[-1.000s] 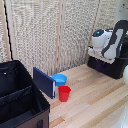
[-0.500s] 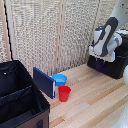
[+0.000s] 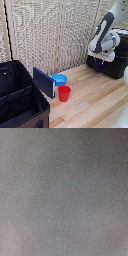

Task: Gently grip the air fryer handle with your gripper and kindly pull it open by sliding your gripper away from the base. Gradually bring your gripper in line with the blue bowl and gently capture it, without tightening your grip too much. Securely place the blue bowl inside the opened air fryer with a steady position. Liberate your robot's gripper, and withdraw your gripper from the proximity of the air fryer.

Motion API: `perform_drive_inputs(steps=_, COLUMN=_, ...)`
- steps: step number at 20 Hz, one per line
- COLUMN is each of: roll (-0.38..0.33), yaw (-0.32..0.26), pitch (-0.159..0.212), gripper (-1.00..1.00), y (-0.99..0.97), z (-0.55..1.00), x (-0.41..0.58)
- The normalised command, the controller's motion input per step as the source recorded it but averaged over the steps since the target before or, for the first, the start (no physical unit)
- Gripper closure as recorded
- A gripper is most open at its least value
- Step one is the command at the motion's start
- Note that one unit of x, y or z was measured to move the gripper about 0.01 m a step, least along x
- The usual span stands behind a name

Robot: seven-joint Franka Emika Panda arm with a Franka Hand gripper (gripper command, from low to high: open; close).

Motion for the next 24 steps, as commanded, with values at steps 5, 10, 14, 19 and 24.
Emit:
perform_drive_inputs(steps=5, roll=0.000, yaw=0.000, pitch=-0.101, gripper=1.00, y=0.99, z=0.02, x=-0.082)
perform_drive_inputs(steps=10, roll=0.000, yaw=-0.034, pitch=-0.063, gripper=1.00, y=0.98, z=0.00, x=0.027)
perform_drive_inputs(steps=14, roll=0.000, yaw=-0.069, pitch=0.000, gripper=1.00, y=0.94, z=-0.07, x=0.244)
perform_drive_inputs(steps=19, roll=-0.005, yaw=-0.088, pitch=0.000, gripper=1.00, y=0.80, z=-0.14, x=0.286)
perform_drive_inputs(steps=24, roll=-0.016, yaw=-0.091, pitch=-0.017, gripper=1.00, y=0.88, z=-0.25, x=0.122)
